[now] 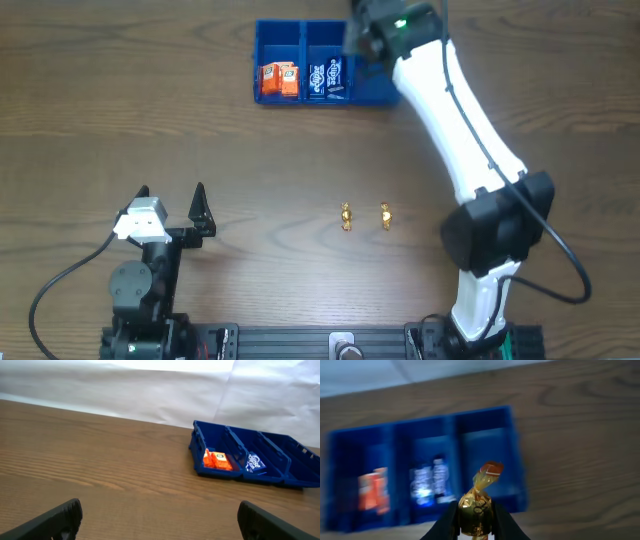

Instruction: Sort Candies Into Trays

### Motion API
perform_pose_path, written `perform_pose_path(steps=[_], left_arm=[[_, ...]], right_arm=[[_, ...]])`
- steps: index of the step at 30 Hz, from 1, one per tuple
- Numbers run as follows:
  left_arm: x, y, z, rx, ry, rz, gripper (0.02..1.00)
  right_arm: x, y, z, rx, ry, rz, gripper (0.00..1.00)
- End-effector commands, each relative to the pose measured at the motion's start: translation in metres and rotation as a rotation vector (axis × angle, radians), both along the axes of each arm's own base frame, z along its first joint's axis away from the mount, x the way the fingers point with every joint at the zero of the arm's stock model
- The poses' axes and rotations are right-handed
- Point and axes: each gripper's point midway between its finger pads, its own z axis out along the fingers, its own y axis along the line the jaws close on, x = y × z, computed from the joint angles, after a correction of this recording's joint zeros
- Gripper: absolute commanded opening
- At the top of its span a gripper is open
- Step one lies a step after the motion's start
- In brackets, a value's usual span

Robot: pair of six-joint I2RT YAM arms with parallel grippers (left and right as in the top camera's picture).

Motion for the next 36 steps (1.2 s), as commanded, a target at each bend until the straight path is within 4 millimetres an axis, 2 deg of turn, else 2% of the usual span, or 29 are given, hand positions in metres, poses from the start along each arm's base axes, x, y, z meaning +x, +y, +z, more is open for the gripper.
perform_pose_path(steps=[1,7,12,15,17,20,23,27,32,36], left_arm=[[-0.001,-0.001,-0.016,0.007,0.051,-0.006,0.996],[-0.001,-0.001,-0.016,0.007,0.051,-0.006,0.998],[-0.001,-0.001,-0.016,0.007,0.051,-0.006,0.998],[-0.001,-0.001,-0.016,0.007,0.051,-0.006,0.998],[-0.001,-0.001,-0.016,0.007,0.051,-0.006,0.998],[-0.001,-0.001,-0.016,0.007,0.051,-0.006,0.998],[-0.001,-0.001,-0.016,0.007,0.051,-0.006,0.998],[-0.001,-0.001,-0.016,0.007,0.051,-0.006,0.998],[-0.001,-0.001,-0.016,0.007,0.051,-0.006,0.998],[-0.001,-0.001,-0.016,0.007,0.051,-0.006,0.998]], right_arm=[[0.009,-0.01,-0.051,-0.076,0.096,0.036,0.134],[0.022,-0.013,-0.086,-0.072,0.133,0.031,0.141],[0.028,-0.01,-0.099,-0.069,0.134,0.032,0.207],[0.029,-0.01,-0.1,-0.069,0.134,0.032,0.286],[0.029,-0.01,-0.1,-0.07,0.135,0.033,0.439],[0.027,-0.007,-0.101,-0.068,0.13,0.038,0.603],[0.018,-0.002,-0.1,-0.037,0.093,0.057,0.643],[-0.03,0.003,-0.094,0.052,0.059,0.109,0.649],[-0.112,0.017,-0.092,0.086,0.13,0.154,0.66],[-0.17,0.038,-0.112,0.101,0.232,0.188,0.724]])
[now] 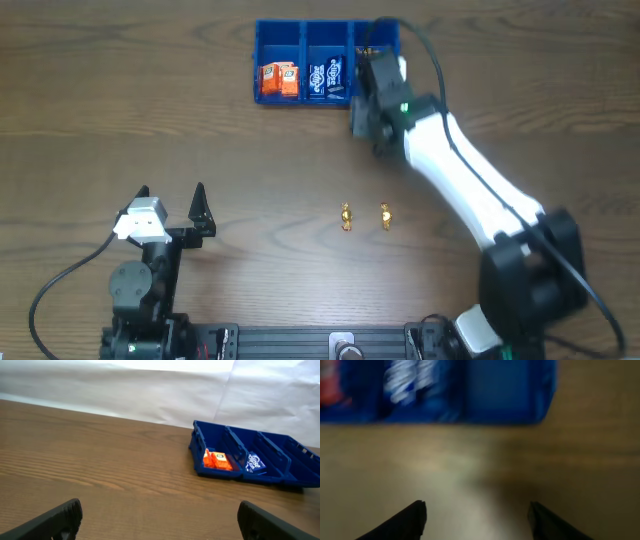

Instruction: Sort Candies Into Trays

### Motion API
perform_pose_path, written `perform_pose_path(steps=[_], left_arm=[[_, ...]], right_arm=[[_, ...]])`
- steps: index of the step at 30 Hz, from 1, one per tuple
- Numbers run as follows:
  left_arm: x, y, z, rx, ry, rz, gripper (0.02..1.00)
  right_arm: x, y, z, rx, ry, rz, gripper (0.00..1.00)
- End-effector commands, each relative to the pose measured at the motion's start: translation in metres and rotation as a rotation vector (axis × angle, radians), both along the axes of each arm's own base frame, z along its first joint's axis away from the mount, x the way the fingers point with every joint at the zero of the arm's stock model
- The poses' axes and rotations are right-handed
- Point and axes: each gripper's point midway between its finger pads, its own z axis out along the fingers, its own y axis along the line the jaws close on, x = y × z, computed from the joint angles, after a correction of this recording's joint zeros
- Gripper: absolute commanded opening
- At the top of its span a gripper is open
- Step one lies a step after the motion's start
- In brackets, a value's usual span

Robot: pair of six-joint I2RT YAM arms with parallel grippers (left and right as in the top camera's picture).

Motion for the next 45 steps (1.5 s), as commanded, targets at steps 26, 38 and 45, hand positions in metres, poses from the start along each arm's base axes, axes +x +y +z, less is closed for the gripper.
perform_pose_path(steps=[26,38,45], left_arm=[[-0.001,-0.001,-0.016,0.007,0.05,-0.006,0.996],[-0.001,-0.001,-0.016,0.007,0.05,-0.006,0.998],[-0.001,-0.001,-0.016,0.007,0.05,-0.006,0.998]], right_arm=[[-0.152,0.043,-0.122,-0.034,0.444,0.014,0.461],[-0.154,0.041,-0.123,-0.04,0.45,0.014,0.248],[-0.152,0.043,-0.123,-0.033,0.441,0.015,0.161]])
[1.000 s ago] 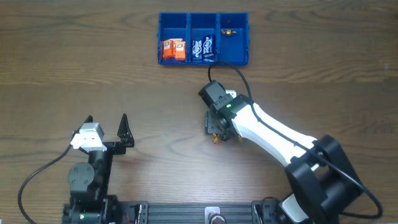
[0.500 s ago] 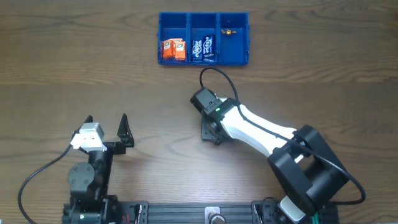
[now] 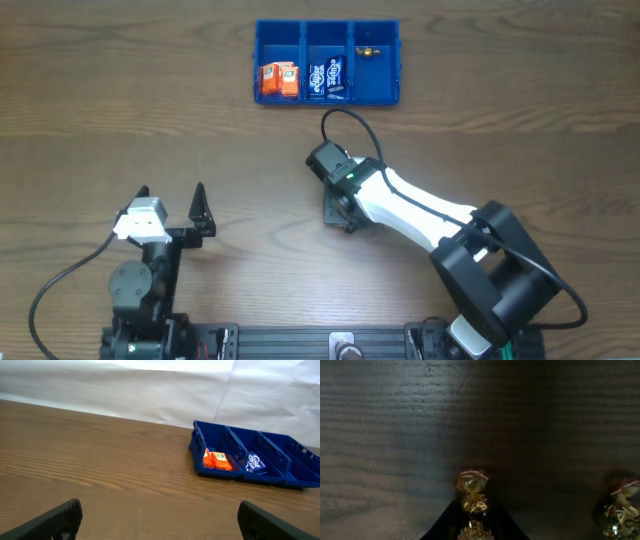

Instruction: Sort Candies Into Trays

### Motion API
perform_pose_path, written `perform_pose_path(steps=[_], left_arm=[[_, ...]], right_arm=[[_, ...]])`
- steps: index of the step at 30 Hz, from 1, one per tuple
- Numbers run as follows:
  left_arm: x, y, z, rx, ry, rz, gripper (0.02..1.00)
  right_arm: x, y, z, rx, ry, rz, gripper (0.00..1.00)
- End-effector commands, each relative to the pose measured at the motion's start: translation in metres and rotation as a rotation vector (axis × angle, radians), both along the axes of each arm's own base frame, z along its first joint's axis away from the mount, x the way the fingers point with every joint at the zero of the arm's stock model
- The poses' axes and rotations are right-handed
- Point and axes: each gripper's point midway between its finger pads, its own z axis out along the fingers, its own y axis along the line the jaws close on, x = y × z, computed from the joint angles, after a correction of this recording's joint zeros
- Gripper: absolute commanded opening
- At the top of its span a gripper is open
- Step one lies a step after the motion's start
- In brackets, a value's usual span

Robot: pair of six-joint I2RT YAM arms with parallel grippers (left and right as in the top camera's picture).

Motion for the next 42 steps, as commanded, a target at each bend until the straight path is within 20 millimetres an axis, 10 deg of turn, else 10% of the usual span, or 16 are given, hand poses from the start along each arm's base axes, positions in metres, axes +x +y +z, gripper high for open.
perform_pose_path(steps=[1,9,17,27,35,42], left_arm=[[-0.001,-0.001,-0.016,0.007,0.051,-0.006,0.998],[-0.001,-0.001,-0.016,0.007,0.051,-0.006,0.998],[-0.001,-0.001,-0.016,0.007,0.051,-0.006,0.998],[-0.001,-0.001,-0.016,0.007,0.051,-0.006,0.998],[-0.001,-0.001,-0.016,0.007,0.051,-0.006,0.998],[-0.001,-0.001,-0.016,0.007,0.051,-0.006,0.998]], right_arm=[[0.001,0.0,-0.001,-0.004,-0.006,-0.004,0.154],[0.061,-0.021,0.103,0.059,-0.303,-0.015,0.148],[0.187,-0.063,0.19,-0.041,-0.578,-0.061,0.102],[0.296,-0.054,0.146,-0.089,-0.615,-0.017,0.139],[0.309,-0.053,0.106,-0.101,-0.586,-0.019,0.349],[0.304,-0.055,0.132,-0.098,-0.616,-0.007,0.581]])
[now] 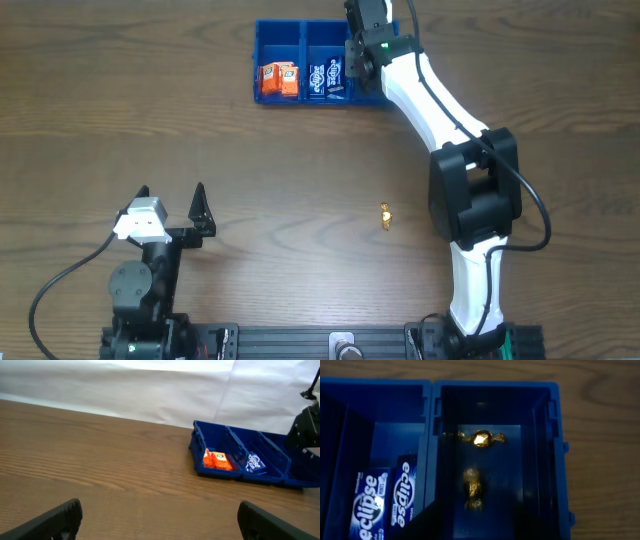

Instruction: Sort Candies Into Trays

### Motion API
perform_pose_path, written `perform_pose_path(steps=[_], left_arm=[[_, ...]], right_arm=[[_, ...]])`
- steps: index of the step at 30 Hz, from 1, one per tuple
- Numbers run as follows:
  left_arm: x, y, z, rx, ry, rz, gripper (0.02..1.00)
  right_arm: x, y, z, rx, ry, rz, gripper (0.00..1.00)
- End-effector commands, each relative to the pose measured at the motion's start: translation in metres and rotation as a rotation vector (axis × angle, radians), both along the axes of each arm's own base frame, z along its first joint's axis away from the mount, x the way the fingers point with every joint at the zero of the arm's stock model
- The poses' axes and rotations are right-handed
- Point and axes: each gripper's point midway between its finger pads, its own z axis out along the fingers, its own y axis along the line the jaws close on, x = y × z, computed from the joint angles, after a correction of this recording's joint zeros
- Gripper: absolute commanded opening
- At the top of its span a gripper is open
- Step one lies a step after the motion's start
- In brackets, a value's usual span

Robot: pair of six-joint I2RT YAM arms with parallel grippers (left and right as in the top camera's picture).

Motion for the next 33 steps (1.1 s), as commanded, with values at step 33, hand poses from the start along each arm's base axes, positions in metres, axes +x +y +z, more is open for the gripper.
perform_pose_path(steps=[33], left_arm=[[-0.001,-0.001,-0.016,0.007,0.051,-0.006,0.998]], right_arm=[[-0.299,-0.025,-0.095,0.084,0.513,-0.082,0.801]])
